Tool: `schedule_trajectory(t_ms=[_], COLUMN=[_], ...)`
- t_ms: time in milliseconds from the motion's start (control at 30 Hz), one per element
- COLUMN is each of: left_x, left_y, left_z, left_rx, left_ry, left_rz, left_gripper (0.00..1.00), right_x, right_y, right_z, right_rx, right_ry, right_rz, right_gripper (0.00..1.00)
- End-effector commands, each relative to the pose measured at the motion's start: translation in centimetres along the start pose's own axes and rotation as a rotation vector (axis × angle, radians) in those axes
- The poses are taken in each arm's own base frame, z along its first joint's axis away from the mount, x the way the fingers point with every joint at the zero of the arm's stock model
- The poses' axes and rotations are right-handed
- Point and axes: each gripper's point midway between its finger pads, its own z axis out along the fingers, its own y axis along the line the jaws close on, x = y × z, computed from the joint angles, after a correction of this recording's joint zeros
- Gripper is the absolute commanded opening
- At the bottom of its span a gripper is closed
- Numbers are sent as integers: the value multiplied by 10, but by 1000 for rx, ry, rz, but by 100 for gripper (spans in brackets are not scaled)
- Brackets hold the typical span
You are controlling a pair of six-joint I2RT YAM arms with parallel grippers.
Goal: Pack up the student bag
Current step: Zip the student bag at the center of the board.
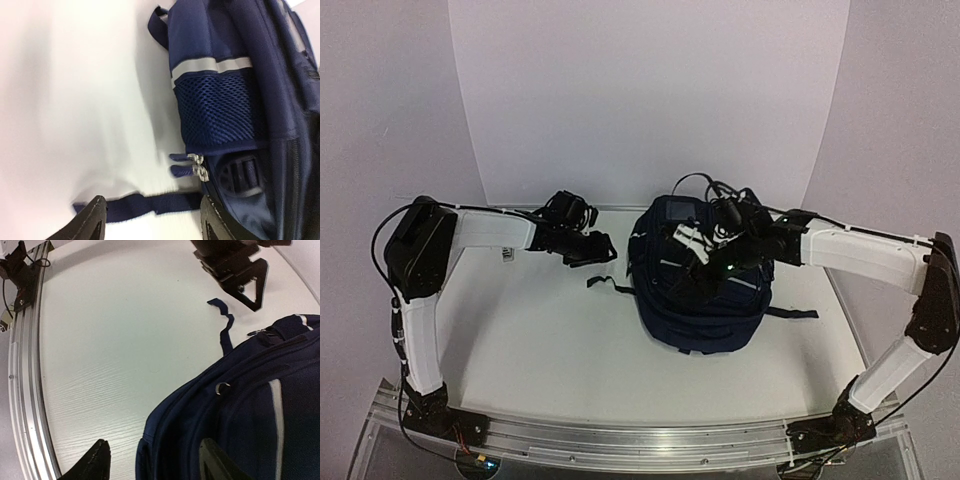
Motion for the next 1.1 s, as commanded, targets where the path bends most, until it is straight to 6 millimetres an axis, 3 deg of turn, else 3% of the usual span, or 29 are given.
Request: schedule_trajectory(t_ms=[0,67,233,367,467,600,767,900,1067], left_x=[-17,-10,12,30,44,59,65,52,17], left_y=[-24,-29,-60,-91,-111,-124,-119,-105,-63], left_z=[-54,-64,-76,-67,-52,-34,-20,-18,-19], left_rx=[27,67,248,311,372,455,459,411,294], left_ry=[-59,-53,-30,-2,31,61,71,46,-7], left_rz=[45,31,26,73,61,24,-3,-3,-37], left_gripper=[69,72,87,94,94,88,73,64,57], right_x=[12,38,98,128,145,149,147,133,94], right_y=[-64,-91,-124,-147,-149,-124,-86,-53,-19], right_z=[-53,-70,-89,-87,-72,-51,-28,-11,3], right_rx=[130,192,269,253,197,9,-173,-259,-319], right_ry=[-48,-24,39,72,107,93,96,119,106], right_rz=[193,260,371,472,521,590,631,581,488], right_gripper=[67,70,83,84,84,83,78,77,76])
